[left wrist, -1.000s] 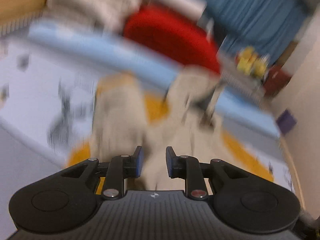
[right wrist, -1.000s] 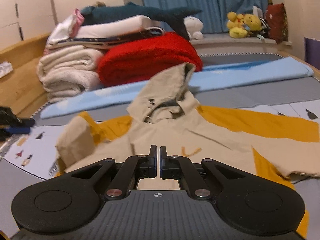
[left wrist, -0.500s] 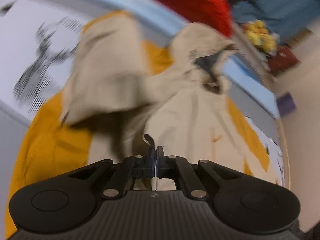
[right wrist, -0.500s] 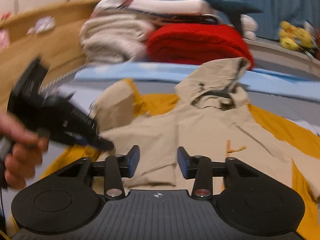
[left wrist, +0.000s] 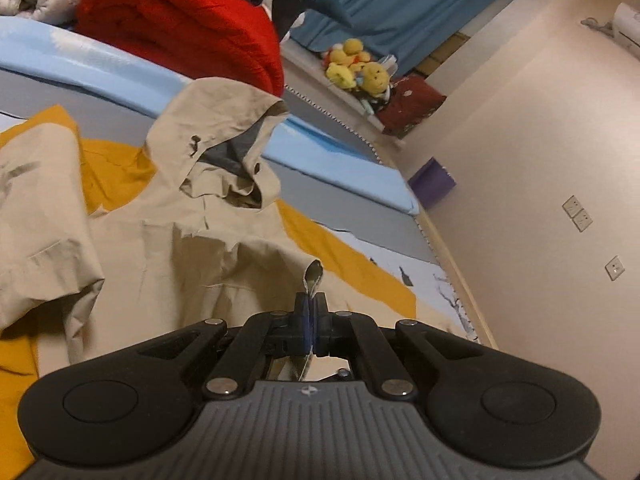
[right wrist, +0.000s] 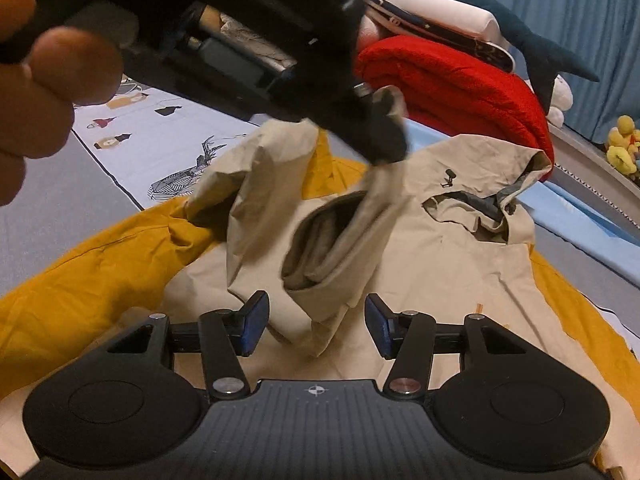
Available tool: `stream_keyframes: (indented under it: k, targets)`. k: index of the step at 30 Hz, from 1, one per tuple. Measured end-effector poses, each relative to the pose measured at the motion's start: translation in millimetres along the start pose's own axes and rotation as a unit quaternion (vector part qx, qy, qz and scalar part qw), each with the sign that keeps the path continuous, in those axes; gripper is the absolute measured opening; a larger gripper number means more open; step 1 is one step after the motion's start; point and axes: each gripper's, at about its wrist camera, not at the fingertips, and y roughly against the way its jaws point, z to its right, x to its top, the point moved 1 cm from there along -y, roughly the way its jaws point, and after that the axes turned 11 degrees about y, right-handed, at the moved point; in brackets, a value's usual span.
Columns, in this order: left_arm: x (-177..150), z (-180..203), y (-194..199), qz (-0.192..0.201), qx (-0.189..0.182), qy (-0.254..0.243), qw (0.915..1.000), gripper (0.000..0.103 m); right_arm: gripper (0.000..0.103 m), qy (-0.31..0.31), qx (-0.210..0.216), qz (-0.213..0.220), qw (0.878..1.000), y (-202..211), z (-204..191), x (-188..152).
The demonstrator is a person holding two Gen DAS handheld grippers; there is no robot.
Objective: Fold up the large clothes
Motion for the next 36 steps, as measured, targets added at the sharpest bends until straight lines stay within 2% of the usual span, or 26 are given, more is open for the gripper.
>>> stream_keyframes:
  k: [2, 3, 4, 5, 7, 9, 10, 12, 14, 16, 18, 21, 23, 25, 26, 27, 29, 32, 36]
  targets:
    - [2, 2, -2, 0.0, -0.005, 0.002, 1.0, 0.001, 0.052, -0.003, 0.0, 0.006, 1.0, -1, 0, 2]
    - [2, 1, -1, -0.001, -0.009, 0.003, 1.0, 0.001, 0.046, -0.006, -0.005, 0.009, 1.0, -1, 1, 3]
    - [4, -1, 1, 0.001, -0.015, 0.006, 0.9999, 0.002, 0.037, -0.01, -0.011, 0.013, 1.0, -1, 3, 4]
    - [8, -2, 3, 0.007, -0.021, 0.011, 0.9997, 0.003, 0.019, -0.018, -0.015, 0.015, 1.0, -1, 7, 4]
    - [18, -10, 12, 0.035, -0.023, 0.03, 0.9987, 0.008, 0.015, -0.048, -0.033, 0.023, 0.998, 1, 24, 3]
    - [30, -20, 25, 0.069, -0.012, 0.049, 0.9964, 0.008, 0.013, -0.09, -0.065, 0.035, 0.993, 6, 48, 1]
    - [36, -27, 32, 0.088, 0.002, 0.059, 0.9944, 0.008, 0.013, -0.112, -0.085, 0.04, 0.989, 10, 62, 0]
    - [44, -39, 42, 0.116, 0.054, 0.063, 0.9897, 0.008, 0.013, -0.16, -0.134, 0.046, 0.977, 16, 96, -9]
    - [48, -52, 43, 0.124, 0.136, 0.052, 0.9815, 0.008, 0.013, -0.205, -0.178, 0.038, 0.962, 20, 128, -23]
    - [48, -64, 37, 0.107, 0.211, 0.038, 0.9708, 0.008, 0.012, -0.248, -0.211, 0.022, 0.945, 22, 156, -39]
    - [44, -75, 24, 0.08, 0.254, 0.033, 0.9634, 0.008, 0.012, -0.285, -0.225, 0.005, 0.932, 24, 178, -56]
    - [35, -84, 11, 0.041, 0.278, 0.018, 0.9595, 0.008, 0.012, -0.332, -0.216, -0.004, 0.918, 24, 197, -75]
    - [29, -87, -2, 0.018, 0.295, -0.006, 0.9553, 0.017, 0.012, -0.347, -0.21, -0.005, 0.914, 24, 203, -83]
    - [24, -93, -12, -0.002, 0.316, -0.017, 0.9485, 0.022, 0.014, -0.35, -0.208, -0.008, 0.913, 23, 206, -86]
    - [21, -99, -15, -0.007, 0.325, -0.013, 0.9455, 0.022, 0.018, -0.35, -0.217, -0.021, 0.911, 22, 205, -88]
    - [19, -103, -14, -0.01, 0.33, -0.005, 0.9439, 0.022, 0.035, -0.355, -0.234, -0.033, 0.905, 21, 208, -89]
    - [18, -109, -14, -0.012, 0.325, 0.004, 0.9455, 0.022, 0.053, -0.375, -0.27, -0.043, 0.886, 26, 212, -97]
    - [16, -110, -16, -0.011, 0.325, -0.003, 0.9458, 0.022, 0.052, -0.406, -0.263, -0.041, 0.874, 29, 217, -106]
    - [10, -121, -28, -0.032, 0.346, -0.023, 0.9374, 0.022, 0.051, -0.431, -0.236, -0.045, 0.87, 23, 216, -112]
